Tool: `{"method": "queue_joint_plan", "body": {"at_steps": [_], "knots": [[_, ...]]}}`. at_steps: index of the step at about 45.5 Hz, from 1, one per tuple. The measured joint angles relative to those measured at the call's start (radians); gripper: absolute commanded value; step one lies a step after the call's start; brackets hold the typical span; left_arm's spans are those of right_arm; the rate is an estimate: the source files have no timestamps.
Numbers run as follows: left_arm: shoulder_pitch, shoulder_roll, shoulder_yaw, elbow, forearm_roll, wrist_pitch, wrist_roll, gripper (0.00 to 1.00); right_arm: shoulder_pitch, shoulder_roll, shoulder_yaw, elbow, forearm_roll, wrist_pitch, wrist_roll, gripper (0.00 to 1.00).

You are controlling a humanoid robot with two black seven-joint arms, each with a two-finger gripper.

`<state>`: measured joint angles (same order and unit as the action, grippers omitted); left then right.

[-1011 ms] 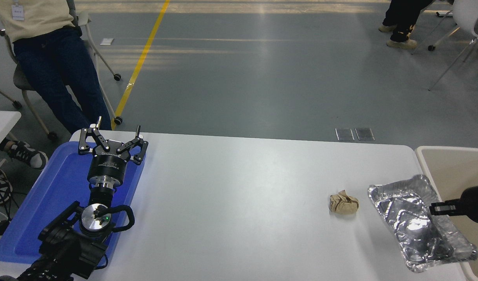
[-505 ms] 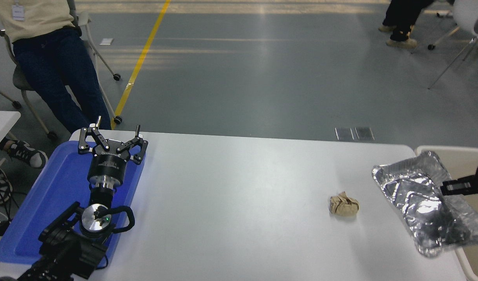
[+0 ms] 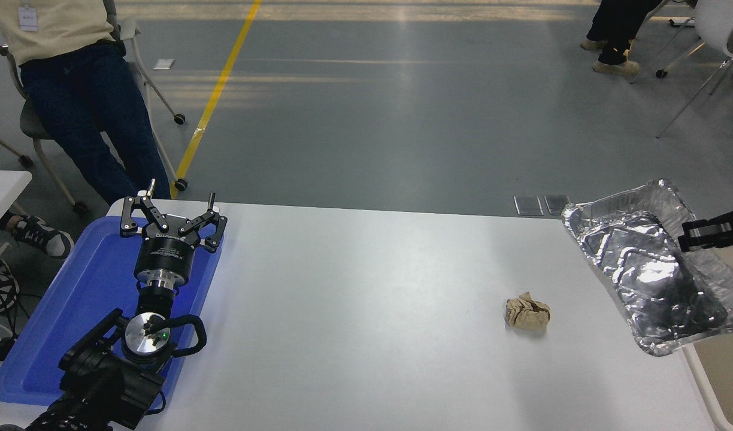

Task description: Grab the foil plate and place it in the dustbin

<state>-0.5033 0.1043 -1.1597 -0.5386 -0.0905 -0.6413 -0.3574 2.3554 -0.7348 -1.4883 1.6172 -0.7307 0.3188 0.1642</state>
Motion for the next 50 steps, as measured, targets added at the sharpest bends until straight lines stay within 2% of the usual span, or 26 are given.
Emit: {"method": "queue_joint_plan", "body": {"at_steps": [13, 25, 42, 50], "knots": [[0.0, 0.0, 0.0, 0.0, 0.0, 0.0, 0.0, 1.0, 0.022, 0.001, -0.049, 0.003, 0.008, 0.007, -0.002, 0.0], [-0.001, 0.0, 0.0, 0.0, 0.0, 0.0, 0.0, 1.0, 0.021, -0.046, -0.104, -0.036, -0.029, 0.005, -0.007, 0.0], [-0.001, 0.0, 0.0, 0.0, 0.0, 0.0, 0.0, 1.0, -0.082, -0.215, -0.121, -0.221, -0.194, 0.008, -0.006, 0.0], [-0.001, 0.0, 0.0, 0.0, 0.0, 0.0, 0.0, 1.0, -0.224, -0.276, -0.034, -0.368, -0.233, 0.002, 0.0, 0.0]]}}
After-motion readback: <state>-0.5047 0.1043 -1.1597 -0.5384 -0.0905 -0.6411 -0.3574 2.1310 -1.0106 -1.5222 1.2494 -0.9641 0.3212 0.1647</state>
